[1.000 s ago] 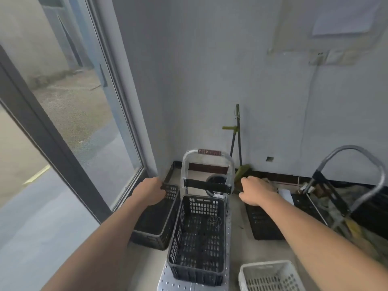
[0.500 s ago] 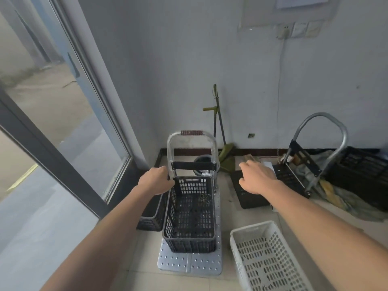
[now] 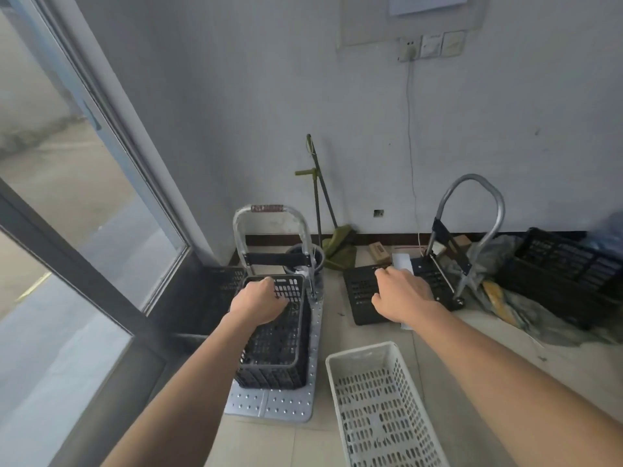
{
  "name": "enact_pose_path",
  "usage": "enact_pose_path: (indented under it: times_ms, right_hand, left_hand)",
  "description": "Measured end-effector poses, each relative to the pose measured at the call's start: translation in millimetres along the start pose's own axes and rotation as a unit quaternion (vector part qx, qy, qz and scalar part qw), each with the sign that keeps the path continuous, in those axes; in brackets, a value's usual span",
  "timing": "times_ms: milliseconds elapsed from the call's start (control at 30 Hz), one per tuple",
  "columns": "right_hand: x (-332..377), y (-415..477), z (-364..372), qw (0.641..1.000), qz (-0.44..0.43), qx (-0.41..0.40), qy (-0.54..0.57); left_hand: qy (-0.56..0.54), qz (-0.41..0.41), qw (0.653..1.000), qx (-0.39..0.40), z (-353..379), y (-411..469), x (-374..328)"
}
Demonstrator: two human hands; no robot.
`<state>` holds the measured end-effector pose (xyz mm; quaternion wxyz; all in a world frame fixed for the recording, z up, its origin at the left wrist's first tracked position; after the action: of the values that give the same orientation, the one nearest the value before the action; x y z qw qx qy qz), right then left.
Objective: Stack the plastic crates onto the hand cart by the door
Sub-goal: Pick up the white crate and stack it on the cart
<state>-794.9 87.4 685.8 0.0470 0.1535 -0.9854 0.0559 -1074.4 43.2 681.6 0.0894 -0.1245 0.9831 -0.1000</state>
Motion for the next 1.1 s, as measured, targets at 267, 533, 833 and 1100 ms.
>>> enact_pose_path:
  times_ms: [267, 533, 833, 1100]
  right_hand:
    - [-86.3, -43.0, -17.9, 1.000, 0.018, 0.012, 0.005]
    - [-106.4, -62.5, -29.2, 1.000, 0.024, -0.002, 0.001]
    - [-76.7, -72.3, -40.2, 0.999, 0.015, -0.010, -0.035]
    - [-54.3, -89.7, -35.1, 0.998, -0.019, 0.026, -0.057]
  left_hand:
    - [-0.008, -0.001, 0.998, -0.056, 4.2, -44.2, -82.8]
    - [0.000, 0.006, 0.998, -0.061, 6.3, -65.3, -102.0]
    - [0.007, 0.011, 0.998, -0.062, 3.1, -78.2, -72.7]
    - [-0.008, 0.023, 0.998, -0.055, 12.2, -89.9, -49.2]
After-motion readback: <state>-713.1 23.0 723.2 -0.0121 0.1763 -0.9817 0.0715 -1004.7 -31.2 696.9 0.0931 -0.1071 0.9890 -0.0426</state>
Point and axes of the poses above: each hand's wrist, its own y-axis towards the middle knuckle, its own z-axis out of the palm, x = y × z, the point moved 2 cm from there along y, towards the middle knuckle, and after that the axes turned 1 degree about y, right-handed, at the moved point
